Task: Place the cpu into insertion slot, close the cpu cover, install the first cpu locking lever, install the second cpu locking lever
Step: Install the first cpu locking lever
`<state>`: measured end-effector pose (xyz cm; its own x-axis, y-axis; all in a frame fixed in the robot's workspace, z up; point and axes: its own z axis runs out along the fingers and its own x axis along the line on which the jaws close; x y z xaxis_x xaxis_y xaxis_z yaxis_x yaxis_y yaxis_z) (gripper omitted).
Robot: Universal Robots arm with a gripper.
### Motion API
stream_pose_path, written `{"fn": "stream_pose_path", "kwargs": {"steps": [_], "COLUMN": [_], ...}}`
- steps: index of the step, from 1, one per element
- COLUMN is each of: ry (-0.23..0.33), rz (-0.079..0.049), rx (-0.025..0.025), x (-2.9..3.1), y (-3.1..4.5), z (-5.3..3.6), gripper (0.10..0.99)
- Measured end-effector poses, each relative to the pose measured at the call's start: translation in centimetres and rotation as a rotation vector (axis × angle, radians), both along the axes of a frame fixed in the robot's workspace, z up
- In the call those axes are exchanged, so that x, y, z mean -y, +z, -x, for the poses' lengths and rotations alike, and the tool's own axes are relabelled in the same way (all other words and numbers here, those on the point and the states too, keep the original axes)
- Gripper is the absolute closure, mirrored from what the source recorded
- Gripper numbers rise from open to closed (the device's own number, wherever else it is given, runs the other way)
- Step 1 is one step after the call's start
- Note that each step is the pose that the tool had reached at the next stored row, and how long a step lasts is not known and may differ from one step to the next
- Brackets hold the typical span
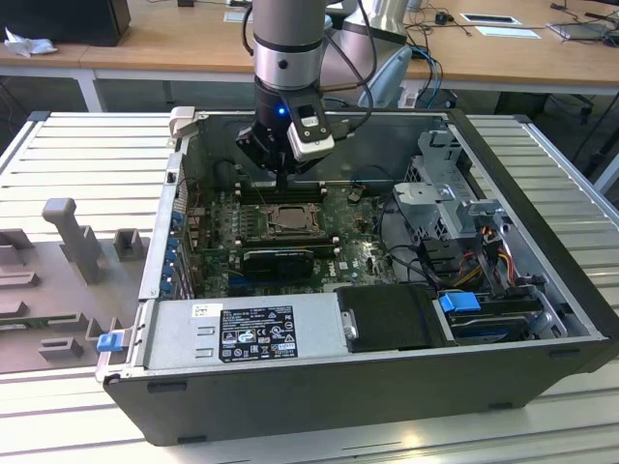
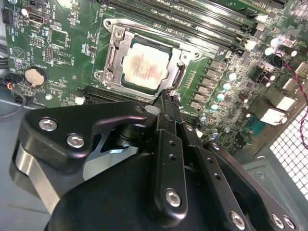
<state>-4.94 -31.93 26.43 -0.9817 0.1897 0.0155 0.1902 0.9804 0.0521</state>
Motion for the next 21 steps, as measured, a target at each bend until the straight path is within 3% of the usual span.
{"fn": "stream_pose_path", "kwargs": {"steps": [21], "ry": [0.071], "rz": [0.0], "rx": [0.0], "x": [0.0], "y": [0.0], "z": [0.01], "gripper": [0.98]}}
